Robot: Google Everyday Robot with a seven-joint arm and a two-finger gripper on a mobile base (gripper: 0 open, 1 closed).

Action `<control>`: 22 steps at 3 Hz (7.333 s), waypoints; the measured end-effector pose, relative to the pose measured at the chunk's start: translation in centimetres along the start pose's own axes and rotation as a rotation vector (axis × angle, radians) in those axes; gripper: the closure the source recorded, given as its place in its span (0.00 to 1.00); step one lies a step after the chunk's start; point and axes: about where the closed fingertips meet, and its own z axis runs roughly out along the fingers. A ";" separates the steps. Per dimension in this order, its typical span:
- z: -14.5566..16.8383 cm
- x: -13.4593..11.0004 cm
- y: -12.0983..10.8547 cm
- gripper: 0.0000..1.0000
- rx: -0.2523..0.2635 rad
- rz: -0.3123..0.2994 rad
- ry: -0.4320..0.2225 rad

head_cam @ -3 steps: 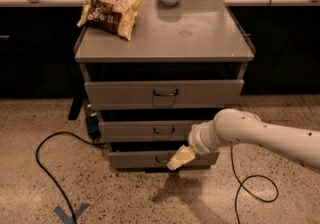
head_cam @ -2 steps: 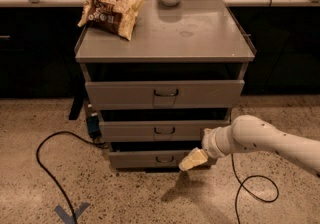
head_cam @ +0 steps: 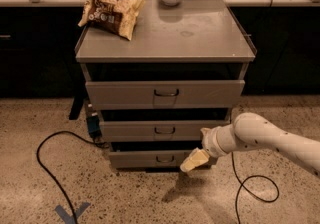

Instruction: Open middle drawer

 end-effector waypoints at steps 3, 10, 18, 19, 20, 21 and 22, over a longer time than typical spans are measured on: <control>5.0 -2.1 -4.9 0.00 0.052 -0.014 -0.148; 11.8 -3.6 -9.2 0.00 0.032 -0.014 -0.123; 4.1 6.4 2.1 0.00 -0.153 0.112 -0.003; 5.0 4.5 0.2 0.00 -0.131 0.046 -0.032; 8.1 2.5 -2.5 0.00 -0.134 -0.034 -0.043; 11.7 0.6 -5.0 0.00 -0.145 -0.085 -0.053; 13.6 -0.9 -6.8 0.00 -0.133 -0.120 -0.068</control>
Offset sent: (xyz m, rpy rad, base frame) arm 0.0819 0.0078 -0.0367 0.0882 -0.1354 -0.0942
